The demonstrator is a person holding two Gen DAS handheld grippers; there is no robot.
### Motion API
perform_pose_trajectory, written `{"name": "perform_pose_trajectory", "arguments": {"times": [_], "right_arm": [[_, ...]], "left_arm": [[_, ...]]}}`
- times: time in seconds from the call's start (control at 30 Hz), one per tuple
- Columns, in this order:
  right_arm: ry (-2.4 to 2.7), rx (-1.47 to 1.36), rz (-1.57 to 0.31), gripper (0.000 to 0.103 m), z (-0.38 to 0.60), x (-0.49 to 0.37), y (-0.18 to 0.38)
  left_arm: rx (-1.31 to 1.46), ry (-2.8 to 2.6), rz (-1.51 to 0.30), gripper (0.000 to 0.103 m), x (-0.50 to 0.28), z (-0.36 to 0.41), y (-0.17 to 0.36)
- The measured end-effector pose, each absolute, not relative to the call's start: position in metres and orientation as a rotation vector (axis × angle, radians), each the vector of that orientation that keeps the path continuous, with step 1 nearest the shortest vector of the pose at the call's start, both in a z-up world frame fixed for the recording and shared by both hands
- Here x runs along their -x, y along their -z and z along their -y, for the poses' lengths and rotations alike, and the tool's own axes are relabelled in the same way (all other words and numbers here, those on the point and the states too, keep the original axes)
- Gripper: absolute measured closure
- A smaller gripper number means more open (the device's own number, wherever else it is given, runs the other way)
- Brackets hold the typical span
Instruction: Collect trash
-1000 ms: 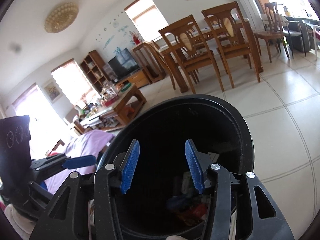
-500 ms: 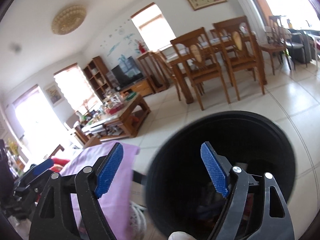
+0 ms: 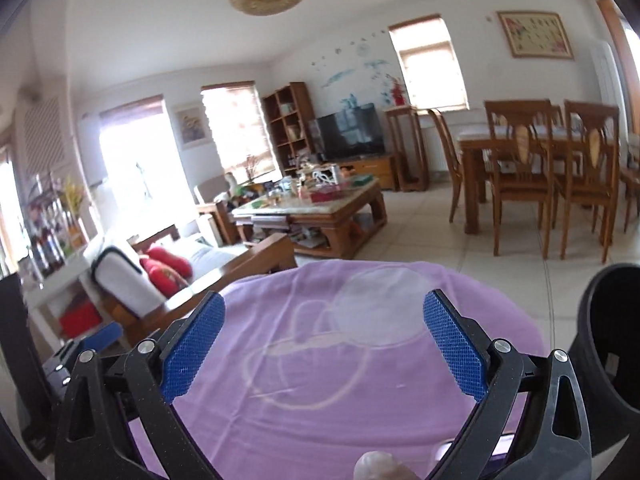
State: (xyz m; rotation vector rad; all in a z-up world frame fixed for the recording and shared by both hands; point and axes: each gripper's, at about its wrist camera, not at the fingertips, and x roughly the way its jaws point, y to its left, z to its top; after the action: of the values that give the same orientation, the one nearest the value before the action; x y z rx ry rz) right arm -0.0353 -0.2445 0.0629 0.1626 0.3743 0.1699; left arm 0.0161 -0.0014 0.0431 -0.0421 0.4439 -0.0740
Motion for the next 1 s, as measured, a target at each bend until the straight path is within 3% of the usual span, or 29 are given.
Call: {"name": "perform_pose_trajectory", "arguments": {"times": [0.23,0.4,1.0], "right_arm": [[-0.092,-0.105,-0.358,0.005,0.195,0.04,-0.03],[-0.063,-0.108,-0.35,0.005,0.214,0.043,-0.01],[-0.07,-0.085,-0.26,0.005,0.211,0.065,-0.015]], "left_arm": [[0.064,0.055,-0.429,0.005,-0.015,-0.036,-0.028],[0.05,0.042,-0.423,0.005,-0.009,-0.03,-0.027],[0.04,0.012,-0.379,0.005,0.001,-0.037,-0.026]]}}
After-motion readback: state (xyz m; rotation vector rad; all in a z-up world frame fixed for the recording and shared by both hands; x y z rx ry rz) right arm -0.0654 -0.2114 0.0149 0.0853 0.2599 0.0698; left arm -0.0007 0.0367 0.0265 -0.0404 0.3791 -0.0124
